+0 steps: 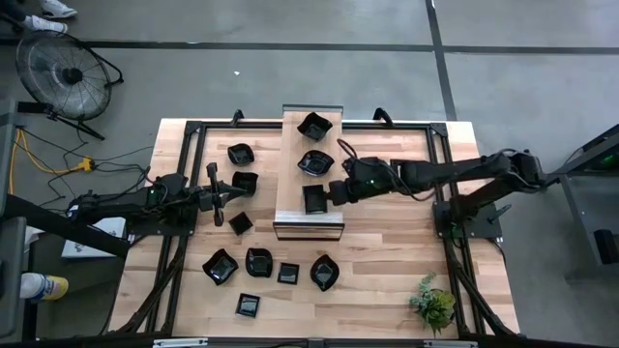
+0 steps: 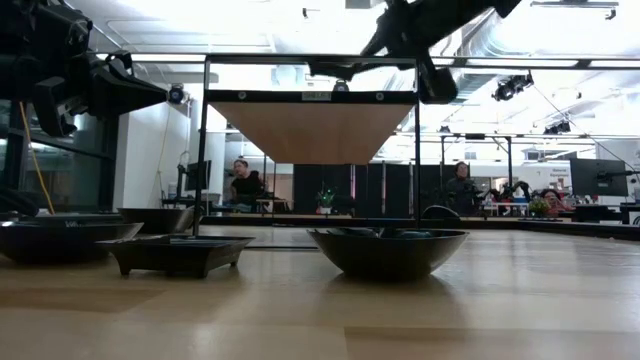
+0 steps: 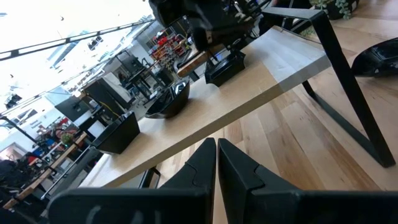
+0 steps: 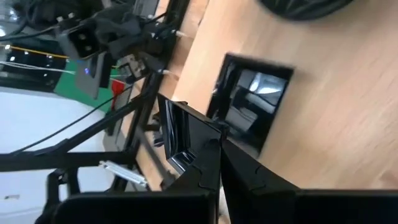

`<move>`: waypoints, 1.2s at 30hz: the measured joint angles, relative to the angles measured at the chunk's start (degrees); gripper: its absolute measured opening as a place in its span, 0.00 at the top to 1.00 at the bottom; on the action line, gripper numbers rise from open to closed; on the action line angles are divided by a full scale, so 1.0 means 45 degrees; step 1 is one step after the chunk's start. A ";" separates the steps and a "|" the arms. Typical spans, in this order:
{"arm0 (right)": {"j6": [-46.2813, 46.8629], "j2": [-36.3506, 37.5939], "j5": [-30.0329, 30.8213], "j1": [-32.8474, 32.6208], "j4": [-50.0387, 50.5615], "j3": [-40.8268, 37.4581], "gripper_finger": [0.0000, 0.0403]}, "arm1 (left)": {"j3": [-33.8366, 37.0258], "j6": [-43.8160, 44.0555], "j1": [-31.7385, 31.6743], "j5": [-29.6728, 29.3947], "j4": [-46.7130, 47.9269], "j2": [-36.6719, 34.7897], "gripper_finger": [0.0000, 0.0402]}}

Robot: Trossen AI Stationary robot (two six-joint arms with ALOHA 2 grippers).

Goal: Pick & Place Mini shaped plates
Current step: Stack the square-shaped plate on top of the square-shaped plate on the shelf

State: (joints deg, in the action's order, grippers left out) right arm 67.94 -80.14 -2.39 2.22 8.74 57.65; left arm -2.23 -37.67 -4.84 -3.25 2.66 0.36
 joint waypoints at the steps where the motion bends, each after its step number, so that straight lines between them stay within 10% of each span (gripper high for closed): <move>1: -0.0135 0.0000 -0.0057 0.0134 0.0017 0.0000 1.00 | 0.0002 0.0000 -0.0001 0.0000 0.0000 0.0005 0.97; 36: -0.0897 -0.1609 -0.2843 0.1939 0.1542 0.1758 0.99 | 0.0001 0.0000 -0.0005 0.0000 0.0000 0.0000 0.97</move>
State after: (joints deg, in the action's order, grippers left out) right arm 63.90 -87.38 -15.18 10.95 15.68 65.56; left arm -2.23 -37.67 -4.86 -3.25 2.66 0.36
